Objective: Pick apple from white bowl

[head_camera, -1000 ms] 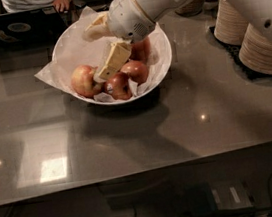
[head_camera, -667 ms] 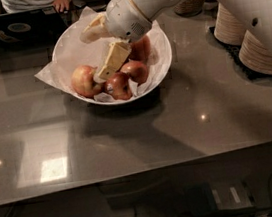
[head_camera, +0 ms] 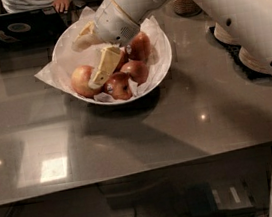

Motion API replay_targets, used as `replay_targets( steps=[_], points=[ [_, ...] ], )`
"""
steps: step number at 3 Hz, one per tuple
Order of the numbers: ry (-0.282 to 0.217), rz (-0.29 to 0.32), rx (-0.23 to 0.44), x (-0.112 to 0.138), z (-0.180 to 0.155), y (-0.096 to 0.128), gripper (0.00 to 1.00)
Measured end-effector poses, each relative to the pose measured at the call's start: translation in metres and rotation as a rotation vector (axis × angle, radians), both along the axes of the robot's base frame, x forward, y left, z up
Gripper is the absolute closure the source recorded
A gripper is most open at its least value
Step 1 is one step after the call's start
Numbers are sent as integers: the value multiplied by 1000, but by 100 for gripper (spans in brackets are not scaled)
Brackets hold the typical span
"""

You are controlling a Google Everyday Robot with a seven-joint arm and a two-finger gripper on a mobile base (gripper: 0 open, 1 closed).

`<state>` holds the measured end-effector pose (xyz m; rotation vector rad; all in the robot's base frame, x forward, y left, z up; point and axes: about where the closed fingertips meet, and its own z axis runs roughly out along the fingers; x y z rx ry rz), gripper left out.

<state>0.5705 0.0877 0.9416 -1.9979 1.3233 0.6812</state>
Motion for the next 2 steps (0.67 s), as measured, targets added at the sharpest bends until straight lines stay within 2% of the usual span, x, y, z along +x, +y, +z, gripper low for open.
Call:
replay_targets(
  steps=[2],
  points=[
    [32,48,-44,0,-23,13,26]
  ],
)
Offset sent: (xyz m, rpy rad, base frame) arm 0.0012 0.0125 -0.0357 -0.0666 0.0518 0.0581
